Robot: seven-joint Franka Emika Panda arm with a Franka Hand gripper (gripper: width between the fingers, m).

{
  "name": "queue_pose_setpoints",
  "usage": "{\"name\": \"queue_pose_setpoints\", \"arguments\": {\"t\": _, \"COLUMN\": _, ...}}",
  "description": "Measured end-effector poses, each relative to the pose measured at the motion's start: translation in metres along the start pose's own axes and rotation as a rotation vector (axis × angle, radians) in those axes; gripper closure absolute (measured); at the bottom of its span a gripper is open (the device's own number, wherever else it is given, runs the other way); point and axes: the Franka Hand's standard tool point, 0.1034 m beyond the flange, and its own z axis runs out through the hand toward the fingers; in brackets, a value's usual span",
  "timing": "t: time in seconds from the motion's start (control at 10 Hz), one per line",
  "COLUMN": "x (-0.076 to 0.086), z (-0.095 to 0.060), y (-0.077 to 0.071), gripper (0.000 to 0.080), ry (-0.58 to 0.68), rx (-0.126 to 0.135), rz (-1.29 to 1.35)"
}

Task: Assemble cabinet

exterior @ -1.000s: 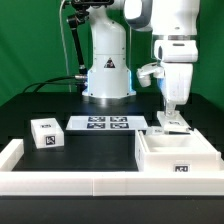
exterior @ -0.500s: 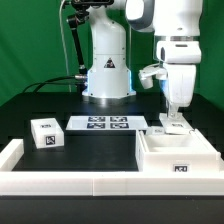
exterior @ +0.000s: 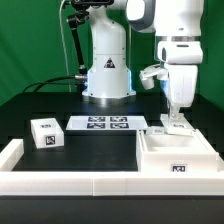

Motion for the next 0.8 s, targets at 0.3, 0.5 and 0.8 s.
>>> {"name": "queue_pose_setpoints", "arguments": {"t": 0.3, "x": 0.003, "z": 0.0, "y": 0.003, "gripper": 0.0731, "ry": 0.0, "rx": -0.001, "rz": 0.018}}
{"name": "queue_pose_setpoints", "arguments": {"t": 0.5, "x": 0.003, "z": -0.002, "y": 0.015, "gripper": 0.0731, "ry": -0.007, "rx": 0.001, "rz": 0.036}}
{"name": "queue_pose_setpoints", "arguments": {"t": 0.8, "x": 0.0, "z": 0.002, "y": 0.031, "gripper": 0.0731, "ry": -0.007, "rx": 0.004, "rz": 0.047}}
